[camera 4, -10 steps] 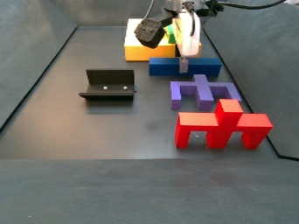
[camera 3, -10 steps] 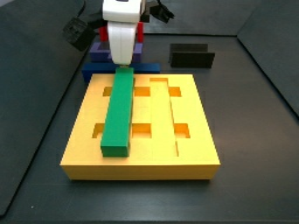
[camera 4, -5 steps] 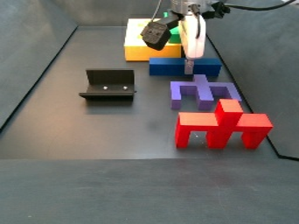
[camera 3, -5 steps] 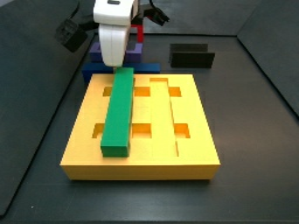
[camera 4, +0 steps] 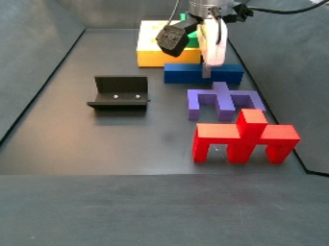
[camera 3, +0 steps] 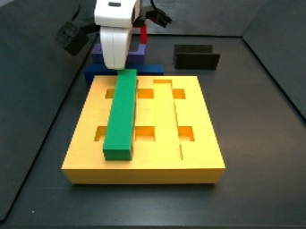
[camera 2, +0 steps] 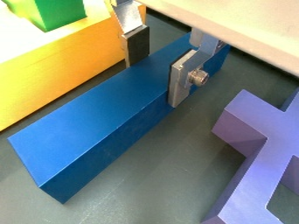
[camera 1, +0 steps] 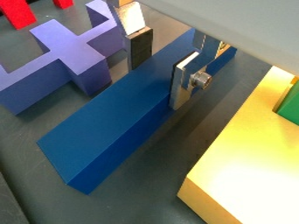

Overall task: Pick up the blue object. Move up. Move to above the board. Insert the blue object.
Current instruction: Pick up the blue object.

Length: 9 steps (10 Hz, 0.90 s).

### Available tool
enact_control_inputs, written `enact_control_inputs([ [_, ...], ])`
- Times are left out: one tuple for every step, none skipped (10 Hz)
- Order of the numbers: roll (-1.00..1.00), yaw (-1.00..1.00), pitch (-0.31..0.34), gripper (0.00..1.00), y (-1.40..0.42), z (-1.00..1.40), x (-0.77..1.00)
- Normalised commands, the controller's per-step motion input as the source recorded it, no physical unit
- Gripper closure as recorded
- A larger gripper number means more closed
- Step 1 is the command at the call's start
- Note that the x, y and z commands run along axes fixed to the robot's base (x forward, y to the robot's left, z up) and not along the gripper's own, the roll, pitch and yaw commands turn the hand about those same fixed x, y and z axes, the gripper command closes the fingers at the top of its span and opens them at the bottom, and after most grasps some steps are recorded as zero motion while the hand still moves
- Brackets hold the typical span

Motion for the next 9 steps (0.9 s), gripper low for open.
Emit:
enact_control_inputs([
  [0.00, 0.00, 0.000, 1.00, 0.00, 0.00, 0.00],
  [0.00, 0.00, 0.000, 1.00, 0.00, 0.00, 0.00],
  [0.00, 0.00, 0.000, 1.00, 0.00, 0.00, 0.00],
  [0.00, 0.00, 0.000, 1.00, 0.00, 0.00, 0.00],
  [0.00, 0.00, 0.000, 1.00, 0.00, 0.00, 0.00],
  [0.00, 0.00, 0.000, 1.00, 0.00, 0.00, 0.00],
  [0.00, 0.00, 0.000, 1.00, 0.00, 0.00, 0.00],
  [0.00, 0.00, 0.000, 1.00, 0.00, 0.00, 0.00],
  [0.00, 0.00, 0.000, 1.00, 0.00, 0.00, 0.00],
])
